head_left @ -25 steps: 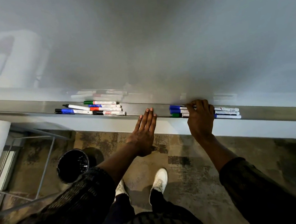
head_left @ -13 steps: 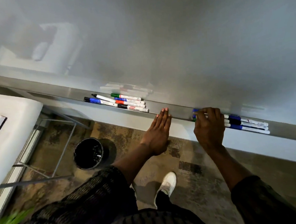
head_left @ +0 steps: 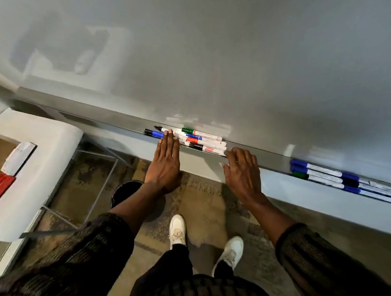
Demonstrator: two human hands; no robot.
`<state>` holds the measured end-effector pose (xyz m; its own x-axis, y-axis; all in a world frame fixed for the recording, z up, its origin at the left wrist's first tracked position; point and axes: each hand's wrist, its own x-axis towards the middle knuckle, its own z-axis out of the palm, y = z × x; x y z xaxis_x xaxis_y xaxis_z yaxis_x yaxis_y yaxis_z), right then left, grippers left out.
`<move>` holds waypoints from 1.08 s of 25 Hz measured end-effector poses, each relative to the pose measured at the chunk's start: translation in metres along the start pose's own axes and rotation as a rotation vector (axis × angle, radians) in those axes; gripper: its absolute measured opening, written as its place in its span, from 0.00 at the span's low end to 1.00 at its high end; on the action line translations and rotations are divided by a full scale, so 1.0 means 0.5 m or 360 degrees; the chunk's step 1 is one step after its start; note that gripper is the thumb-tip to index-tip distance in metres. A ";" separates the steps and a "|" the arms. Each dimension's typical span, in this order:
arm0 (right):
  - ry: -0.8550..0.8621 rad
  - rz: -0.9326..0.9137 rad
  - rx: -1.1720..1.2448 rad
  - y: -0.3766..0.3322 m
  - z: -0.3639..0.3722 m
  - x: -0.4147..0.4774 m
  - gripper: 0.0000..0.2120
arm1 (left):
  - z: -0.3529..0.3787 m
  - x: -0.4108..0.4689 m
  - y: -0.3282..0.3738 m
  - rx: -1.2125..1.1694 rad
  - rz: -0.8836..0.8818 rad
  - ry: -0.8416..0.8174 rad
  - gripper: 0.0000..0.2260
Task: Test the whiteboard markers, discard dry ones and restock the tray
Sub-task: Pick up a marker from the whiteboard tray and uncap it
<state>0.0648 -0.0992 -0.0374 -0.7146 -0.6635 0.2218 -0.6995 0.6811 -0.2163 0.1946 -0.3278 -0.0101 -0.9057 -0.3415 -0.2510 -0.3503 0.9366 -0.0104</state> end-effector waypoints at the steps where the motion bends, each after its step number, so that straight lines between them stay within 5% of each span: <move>1: 0.0004 0.0018 -0.0040 -0.012 0.004 0.008 0.19 | -0.003 0.009 -0.022 -0.0002 0.0036 -0.0002 0.51; 12: 0.0000 0.0199 -0.0019 -0.049 0.026 0.051 0.18 | 0.050 0.042 -0.113 -0.0008 0.0390 -0.0053 0.51; 23: -0.0194 0.0201 0.0416 0.028 -0.010 0.068 0.10 | 0.060 0.046 -0.112 0.0051 0.0401 -0.0066 0.54; 27: -0.0047 0.0144 0.0536 0.034 -0.031 0.038 0.06 | 0.064 0.046 -0.109 0.0060 0.0387 -0.0044 0.53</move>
<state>0.0393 -0.0953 -0.0222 -0.7701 -0.6172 0.1613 -0.5933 0.6002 -0.5363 0.2003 -0.3843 -0.0464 -0.9552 -0.1037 -0.2771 -0.1130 0.9934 0.0177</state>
